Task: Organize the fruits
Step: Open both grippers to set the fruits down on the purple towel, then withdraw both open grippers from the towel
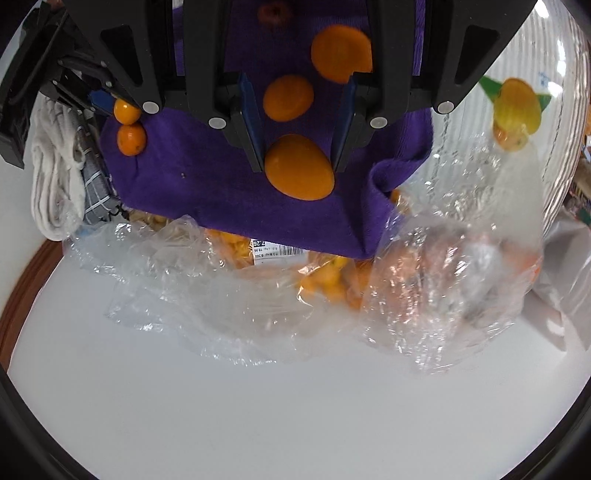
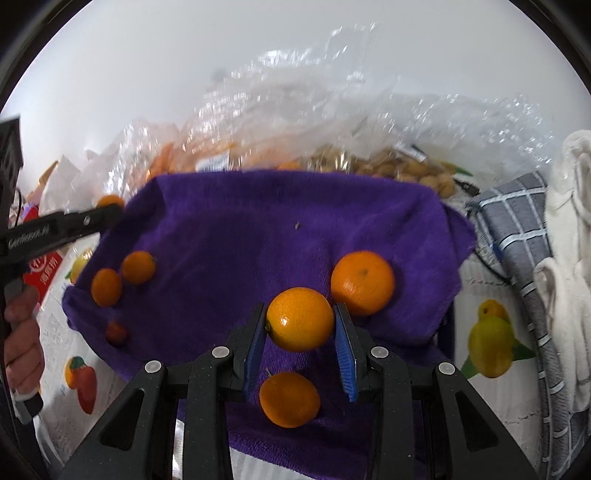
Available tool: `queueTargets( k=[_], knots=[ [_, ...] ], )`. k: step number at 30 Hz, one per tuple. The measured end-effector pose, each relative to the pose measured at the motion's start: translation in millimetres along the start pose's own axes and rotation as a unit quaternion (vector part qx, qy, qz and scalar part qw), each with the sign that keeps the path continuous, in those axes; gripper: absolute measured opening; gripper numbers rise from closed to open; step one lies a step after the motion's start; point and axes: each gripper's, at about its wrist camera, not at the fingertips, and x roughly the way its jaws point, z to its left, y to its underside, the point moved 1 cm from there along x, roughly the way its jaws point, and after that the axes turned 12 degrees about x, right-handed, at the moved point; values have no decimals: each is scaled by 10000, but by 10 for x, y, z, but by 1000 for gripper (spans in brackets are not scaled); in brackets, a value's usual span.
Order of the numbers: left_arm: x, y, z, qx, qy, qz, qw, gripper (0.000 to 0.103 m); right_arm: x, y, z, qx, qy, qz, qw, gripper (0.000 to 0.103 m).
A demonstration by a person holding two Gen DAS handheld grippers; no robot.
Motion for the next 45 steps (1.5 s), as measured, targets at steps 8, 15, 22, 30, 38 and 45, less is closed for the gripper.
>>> queueTargets(
  k=[8,15,22,30,38,45],
  knots=[
    [271,47,8,3,-80,390,9992,34,96,4,33,-66,90,89,9999,35],
    [404,93,24,55,-127,612,9980,34,129,1,43,-87,137,114,9998,35],
    [462,144,11,174,-274,667,9972,34,120,-17,36,-31,95,124,9999,41],
    [354,87,-35,239,-278,521,9980,54,-150,-49,119,-62,126,-104,9998,55],
    [-93,-12,-149,301,82,56,9995,59,-622,105,89,-42,408,-445,9982,60],
    [-682,136,-298,474,122,-323,9983,70,-1011,335,-47,143,628,-749,9951,60]
  ],
)
